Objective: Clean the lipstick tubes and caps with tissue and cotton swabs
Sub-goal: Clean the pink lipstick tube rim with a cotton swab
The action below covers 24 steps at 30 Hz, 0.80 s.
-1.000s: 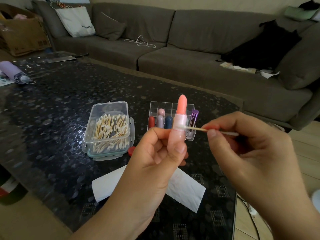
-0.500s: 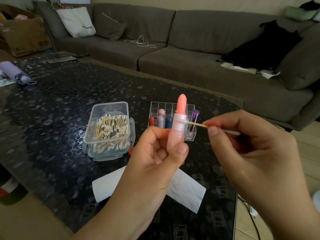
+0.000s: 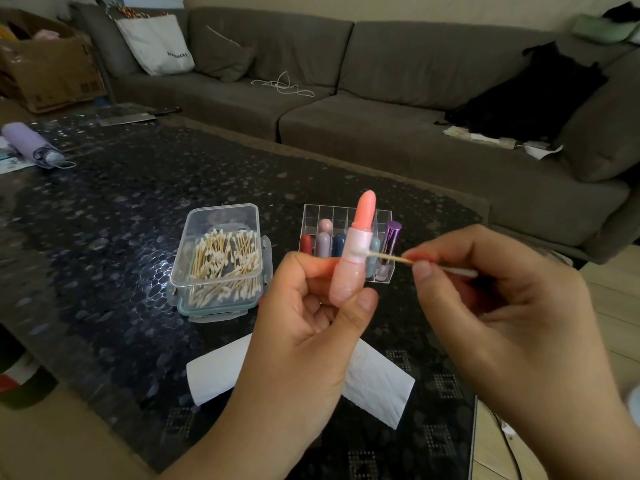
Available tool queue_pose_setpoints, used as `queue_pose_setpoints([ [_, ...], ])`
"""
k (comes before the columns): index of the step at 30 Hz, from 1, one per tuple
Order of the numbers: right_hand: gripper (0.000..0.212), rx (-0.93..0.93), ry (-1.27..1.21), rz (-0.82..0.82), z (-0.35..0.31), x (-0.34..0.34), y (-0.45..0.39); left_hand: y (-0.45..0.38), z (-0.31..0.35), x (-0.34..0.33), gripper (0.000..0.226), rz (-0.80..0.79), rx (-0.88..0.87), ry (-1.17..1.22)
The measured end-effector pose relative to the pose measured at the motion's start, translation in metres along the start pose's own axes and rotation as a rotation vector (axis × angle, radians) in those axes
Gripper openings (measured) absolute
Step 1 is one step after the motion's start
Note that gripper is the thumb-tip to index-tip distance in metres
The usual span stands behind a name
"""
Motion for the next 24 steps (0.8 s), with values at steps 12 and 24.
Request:
queue_pose_setpoints([
  [12, 0.011, 0.014, 0.007, -0.008, -0.0007, -0.0019, 0.0008, 0.0027, 0.0068, 0.0053, 0.018, 0.030, -0.077, -0.272],
  [24, 0.011, 0.050, 0.076, 0.024, -0.0055, -0.0015, 0.0016, 0.0060, 0.0067, 0.0097, 0.022, 0.096, -0.090, -0.384],
])
Point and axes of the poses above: each hand's wrist, its own y-axis away from the middle knuckle, its own x-axis out of the back of the hand, z = x × y, the point moved 8 cm from there along -y, towards the middle knuckle, and after that the axes turned 9 degrees about -x, right-handed, at the moved point
